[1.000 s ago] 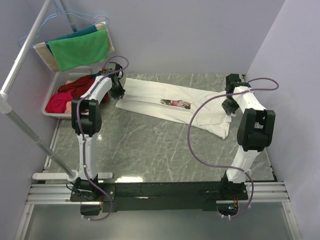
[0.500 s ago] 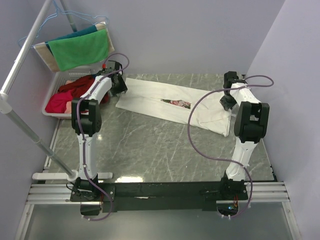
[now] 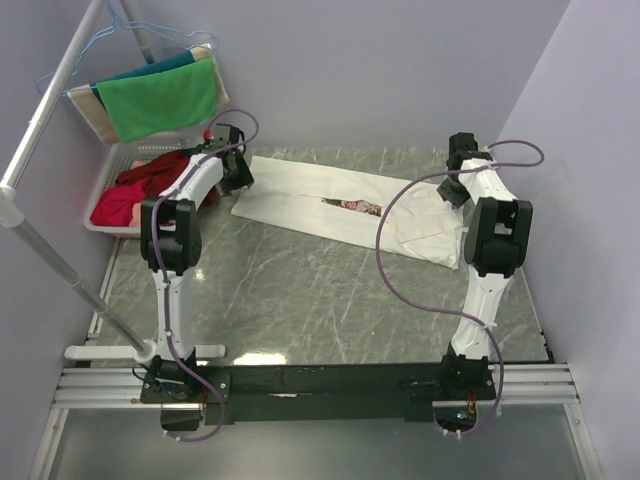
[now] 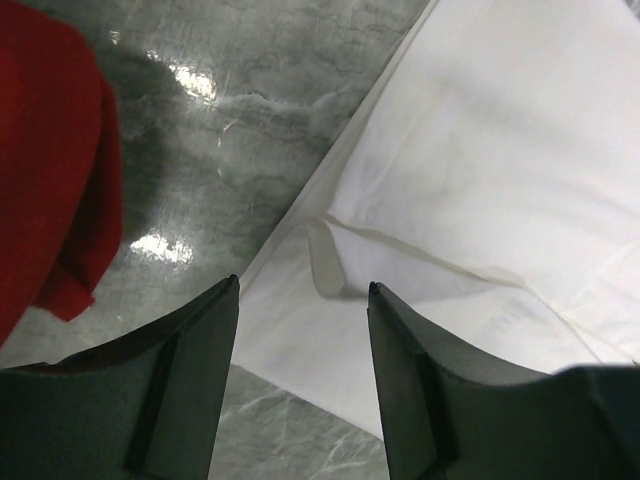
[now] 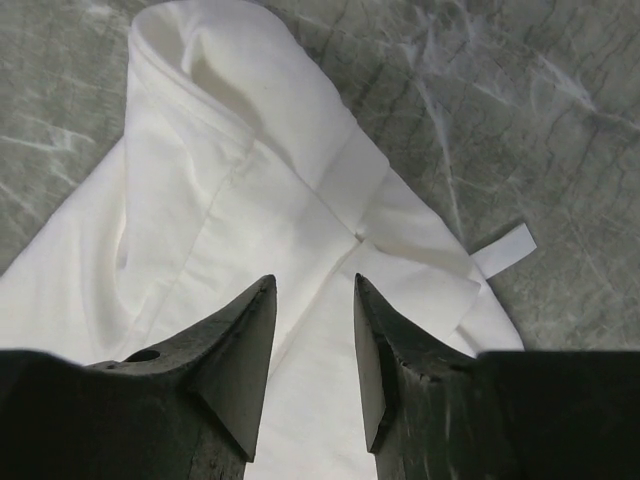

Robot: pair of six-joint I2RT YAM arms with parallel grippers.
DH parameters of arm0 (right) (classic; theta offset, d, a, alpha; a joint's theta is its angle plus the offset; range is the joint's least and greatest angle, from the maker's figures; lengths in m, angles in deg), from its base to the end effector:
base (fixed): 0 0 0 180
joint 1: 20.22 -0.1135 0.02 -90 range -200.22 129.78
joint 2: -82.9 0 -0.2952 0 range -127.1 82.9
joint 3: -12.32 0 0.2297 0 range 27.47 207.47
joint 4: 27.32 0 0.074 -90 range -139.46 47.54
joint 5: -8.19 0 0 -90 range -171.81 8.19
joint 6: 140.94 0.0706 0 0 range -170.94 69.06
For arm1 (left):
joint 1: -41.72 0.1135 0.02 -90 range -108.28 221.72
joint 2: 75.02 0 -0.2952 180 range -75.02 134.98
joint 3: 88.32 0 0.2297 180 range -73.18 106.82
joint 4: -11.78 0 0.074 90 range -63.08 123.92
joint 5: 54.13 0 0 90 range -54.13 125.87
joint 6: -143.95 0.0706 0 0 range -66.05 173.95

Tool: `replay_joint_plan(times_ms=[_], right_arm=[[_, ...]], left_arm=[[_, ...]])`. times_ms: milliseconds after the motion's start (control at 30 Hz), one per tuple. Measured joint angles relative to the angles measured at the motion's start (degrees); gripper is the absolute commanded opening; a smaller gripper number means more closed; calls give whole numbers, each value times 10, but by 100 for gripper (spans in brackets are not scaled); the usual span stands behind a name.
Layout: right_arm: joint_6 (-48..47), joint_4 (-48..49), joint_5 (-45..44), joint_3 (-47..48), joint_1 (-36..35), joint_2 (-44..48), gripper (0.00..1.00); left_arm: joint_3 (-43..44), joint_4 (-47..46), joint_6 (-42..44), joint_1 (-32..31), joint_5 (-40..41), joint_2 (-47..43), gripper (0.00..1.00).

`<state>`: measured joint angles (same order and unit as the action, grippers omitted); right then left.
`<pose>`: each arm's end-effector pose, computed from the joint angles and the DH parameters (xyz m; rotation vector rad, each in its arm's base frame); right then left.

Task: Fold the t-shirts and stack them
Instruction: Fold the tshirt

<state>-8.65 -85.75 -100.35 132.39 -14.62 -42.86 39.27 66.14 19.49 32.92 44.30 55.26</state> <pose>0.4781 -0.0694 0.2035 1.1472 2.3425 -0.2153 0.5140 -0.0691 0.2072 -0.6211 2.4767 -0.1034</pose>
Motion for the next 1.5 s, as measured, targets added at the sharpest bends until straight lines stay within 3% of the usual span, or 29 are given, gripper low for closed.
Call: replay_joint_plan(times_ms=[500, 867, 1500], right_arm=[[-62, 23, 64, -164, -46, 140, 44], [-66, 29, 140, -214, -115, 142, 44], [-53, 43, 160, -248, -133, 134, 41]], left_arm=[[-44, -39, 9, -20, 4, -60, 63], [-65, -7, 11, -50, -23, -51, 62], [-84, 108, -44, -49, 51, -20, 61]])
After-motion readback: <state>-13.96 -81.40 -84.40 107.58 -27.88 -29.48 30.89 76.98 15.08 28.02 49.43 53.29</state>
